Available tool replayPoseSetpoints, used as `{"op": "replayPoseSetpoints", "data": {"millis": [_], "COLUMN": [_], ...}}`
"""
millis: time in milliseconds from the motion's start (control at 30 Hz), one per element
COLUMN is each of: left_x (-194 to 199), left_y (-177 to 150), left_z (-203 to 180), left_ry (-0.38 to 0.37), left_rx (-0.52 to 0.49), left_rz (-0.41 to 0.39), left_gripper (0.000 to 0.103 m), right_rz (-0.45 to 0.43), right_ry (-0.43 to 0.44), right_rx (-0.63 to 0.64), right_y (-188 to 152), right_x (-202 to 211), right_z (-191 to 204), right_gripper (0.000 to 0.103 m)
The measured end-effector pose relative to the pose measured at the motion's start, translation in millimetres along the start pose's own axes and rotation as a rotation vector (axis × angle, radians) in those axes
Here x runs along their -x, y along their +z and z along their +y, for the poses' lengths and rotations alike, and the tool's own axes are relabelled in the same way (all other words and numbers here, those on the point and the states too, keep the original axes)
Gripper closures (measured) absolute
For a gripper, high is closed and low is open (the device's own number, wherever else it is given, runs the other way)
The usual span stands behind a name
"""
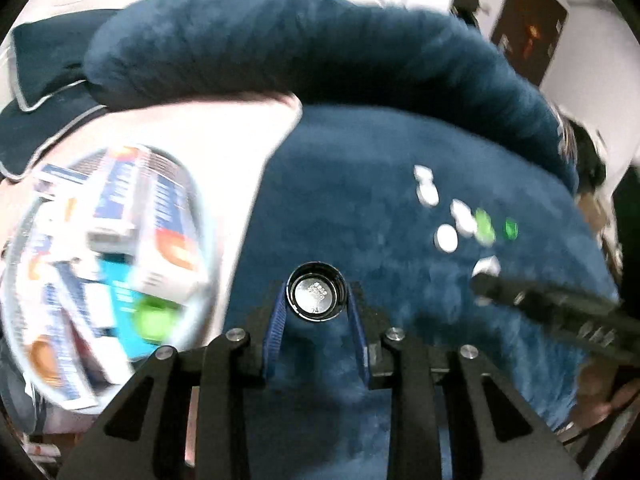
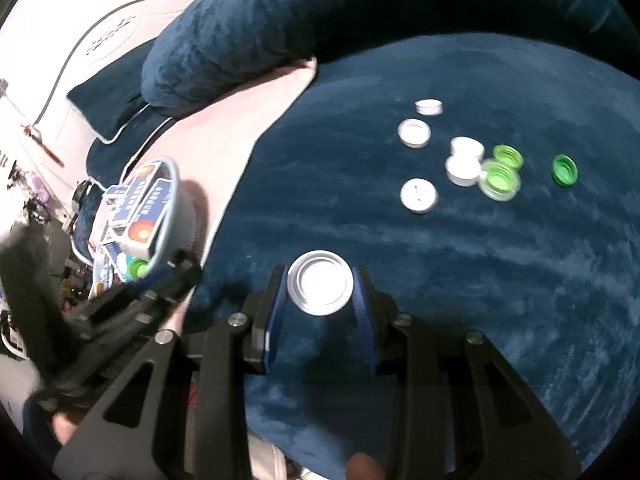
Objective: Organize objects
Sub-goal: 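Carry the dark cap and white cap over the basket with both tools, then open both tools over the basket to drop the caps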
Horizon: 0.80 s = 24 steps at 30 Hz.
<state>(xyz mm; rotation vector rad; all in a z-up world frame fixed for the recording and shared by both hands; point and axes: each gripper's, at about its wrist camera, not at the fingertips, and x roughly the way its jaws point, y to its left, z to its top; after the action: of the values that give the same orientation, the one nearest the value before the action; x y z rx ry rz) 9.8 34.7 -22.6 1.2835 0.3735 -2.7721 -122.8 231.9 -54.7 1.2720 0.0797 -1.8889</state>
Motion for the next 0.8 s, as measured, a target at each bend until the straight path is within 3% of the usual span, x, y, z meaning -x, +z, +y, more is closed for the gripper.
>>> {"op": "replayPoseSetpoints", "data": {"millis": [200,400,600,800], "left_x": [47,82,73,36], "left_y": [23,32,36,35], "left_z": [71,167,239,264], "left_ry": [0.047,0.104,0.135,0.133], "left_rx": [0.189,0.413,0.552,0.579], "left_rz": [-0.086,-0.168,-0.101,-0.023], "left_gripper": [0.072,0.072,0.072,0.072], "right_rz": [-0.001,0.019,0.054,0.106], "right_ry": [0.064,0.184,0.256,0.256], "right_rx": [0.070,0.163,0.240,0.220], "right_y": [8,20,26,31], "right_x": [-6,-24,-48,-71], "right_z": [56,141,207,226], "right_gripper": [0.069,0.069,0.069,0.068]}}
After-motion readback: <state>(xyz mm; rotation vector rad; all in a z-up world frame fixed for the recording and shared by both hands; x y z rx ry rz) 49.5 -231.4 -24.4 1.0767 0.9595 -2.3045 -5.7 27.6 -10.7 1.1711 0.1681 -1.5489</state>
